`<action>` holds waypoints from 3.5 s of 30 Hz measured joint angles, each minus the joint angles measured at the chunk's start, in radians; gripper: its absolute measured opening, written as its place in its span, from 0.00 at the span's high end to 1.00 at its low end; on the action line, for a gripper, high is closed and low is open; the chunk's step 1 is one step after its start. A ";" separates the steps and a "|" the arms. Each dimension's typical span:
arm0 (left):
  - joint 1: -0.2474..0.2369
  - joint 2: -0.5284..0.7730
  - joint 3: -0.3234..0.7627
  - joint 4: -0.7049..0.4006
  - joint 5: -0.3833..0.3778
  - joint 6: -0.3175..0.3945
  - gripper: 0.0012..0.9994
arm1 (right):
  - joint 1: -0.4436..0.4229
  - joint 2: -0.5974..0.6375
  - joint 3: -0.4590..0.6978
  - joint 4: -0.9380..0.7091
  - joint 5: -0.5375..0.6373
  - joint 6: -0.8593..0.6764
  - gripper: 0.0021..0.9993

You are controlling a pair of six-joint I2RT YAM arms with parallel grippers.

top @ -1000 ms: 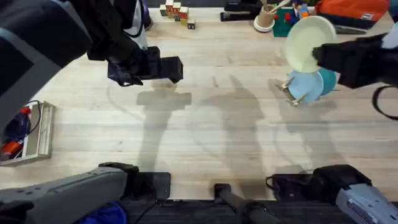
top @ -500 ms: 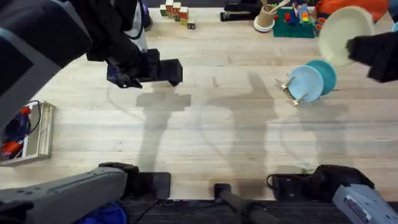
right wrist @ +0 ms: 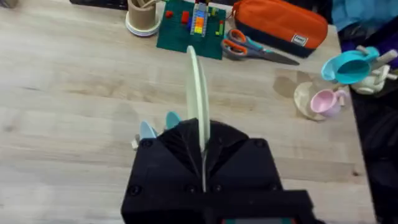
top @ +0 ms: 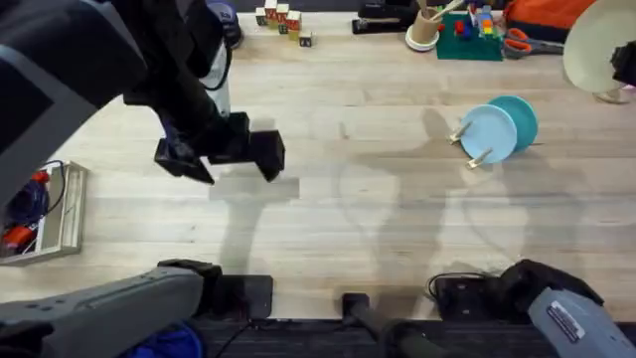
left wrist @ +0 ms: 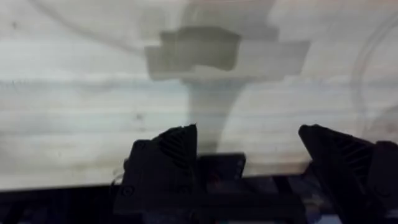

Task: Pick up the plates from the table one by one and place each into a slot on the dish rack.

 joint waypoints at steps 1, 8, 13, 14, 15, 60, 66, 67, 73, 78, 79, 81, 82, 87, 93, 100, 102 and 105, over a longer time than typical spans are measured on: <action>0.000 0.000 0.000 -0.021 0.000 0.000 0.01 | -0.004 0.000 0.000 0.000 -0.001 -0.014 0.97; 0.000 0.000 0.000 -0.067 0.000 0.000 0.00 | -0.006 0.000 0.001 -0.058 -0.012 -0.085 0.97; 0.000 0.000 0.000 -0.067 0.000 0.000 0.00 | -0.006 0.000 0.001 -0.090 -0.015 -0.126 0.97; 0.000 0.000 0.000 -0.067 0.000 0.000 0.01 | -0.006 0.000 0.001 -0.094 -0.015 -0.130 0.97; 0.000 0.000 0.000 -0.067 0.000 0.000 0.00 | -0.008 0.000 0.001 -0.098 -0.015 -0.135 0.97; 0.000 0.000 0.000 -0.067 0.000 0.000 0.00 | -0.025 0.114 0.001 -0.157 0.001 -0.193 0.97; 0.000 0.000 0.000 -0.067 0.000 0.000 0.00 | -0.025 0.142 0.001 -0.169 -0.008 -0.168 0.97; 0.000 0.000 0.000 -0.067 0.000 0.000 0.01 | -0.025 0.144 0.001 -0.175 -0.008 -0.164 0.97; 0.000 0.000 0.000 -0.067 0.000 0.000 0.00 | -0.025 0.146 0.002 -0.179 -0.008 -0.159 0.97; 0.000 0.000 0.000 -0.067 0.000 0.000 0.00 | -0.025 0.146 0.002 -0.179 -0.008 -0.157 0.97; 0.000 0.000 0.000 -0.067 0.000 0.000 0.01 | -0.025 0.146 0.002 -0.179 -0.008 -0.157 0.97; 0.000 0.000 0.000 -0.067 0.000 0.000 0.01 | -0.025 0.146 0.002 -0.179 -0.008 -0.157 0.97; 0.000 0.000 0.000 -0.067 0.000 0.000 0.00 | -0.025 0.146 0.002 -0.179 -0.008 -0.157 0.97; 0.000 0.000 0.000 -0.067 0.000 0.000 0.01 | -0.025 0.146 0.002 -0.179 -0.008 -0.157 0.97; 0.000 0.000 0.000 -0.067 0.000 0.000 0.00 | -0.025 0.146 0.002 -0.178 -0.008 -0.157 0.97; 0.000 0.000 0.000 -0.067 0.000 0.000 0.00 | -0.025 0.151 0.002 -0.214 -0.008 -0.157 0.97; 0.000 0.000 0.000 -0.067 0.000 0.000 0.01 | -0.025 0.165 0.003 -0.222 -0.008 -0.157 0.97; 0.000 0.000 0.000 -0.067 0.000 0.000 0.01 | -0.025 0.190 0.003 -0.223 -0.008 -0.157 0.97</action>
